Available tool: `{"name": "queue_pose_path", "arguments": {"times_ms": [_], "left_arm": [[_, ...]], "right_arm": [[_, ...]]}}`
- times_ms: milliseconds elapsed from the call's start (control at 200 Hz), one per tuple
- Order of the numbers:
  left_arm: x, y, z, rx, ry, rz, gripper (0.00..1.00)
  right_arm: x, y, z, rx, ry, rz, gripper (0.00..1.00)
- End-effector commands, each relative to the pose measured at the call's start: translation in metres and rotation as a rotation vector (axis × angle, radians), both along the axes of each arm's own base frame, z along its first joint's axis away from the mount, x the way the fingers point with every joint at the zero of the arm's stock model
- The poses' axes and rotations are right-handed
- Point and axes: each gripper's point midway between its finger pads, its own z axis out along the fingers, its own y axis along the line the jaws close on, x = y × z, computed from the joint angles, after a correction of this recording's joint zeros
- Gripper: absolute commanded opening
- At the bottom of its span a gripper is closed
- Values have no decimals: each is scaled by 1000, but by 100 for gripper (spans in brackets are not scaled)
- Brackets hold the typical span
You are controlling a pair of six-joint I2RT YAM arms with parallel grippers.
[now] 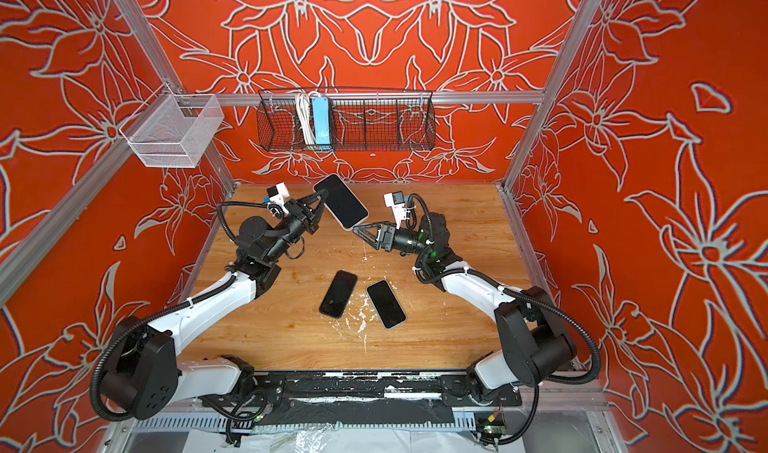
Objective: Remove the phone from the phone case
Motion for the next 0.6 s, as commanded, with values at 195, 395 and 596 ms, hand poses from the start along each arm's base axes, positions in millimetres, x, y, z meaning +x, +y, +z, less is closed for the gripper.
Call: {"name": "queue_pose_path", "arguments": {"times_ms": [195, 395, 596], "left_arm": [[-58, -27, 75, -108, -223, -201, 0], [-62, -28, 79, -107, -235, -207, 0], [-58, -27, 68, -92, -214, -187, 0]], "right_arm": [[36, -11, -37, -15, 156, -139, 73], [42, -11, -42, 13, 175, -146, 71], [41, -14, -34, 26, 137, -143, 71]]}}
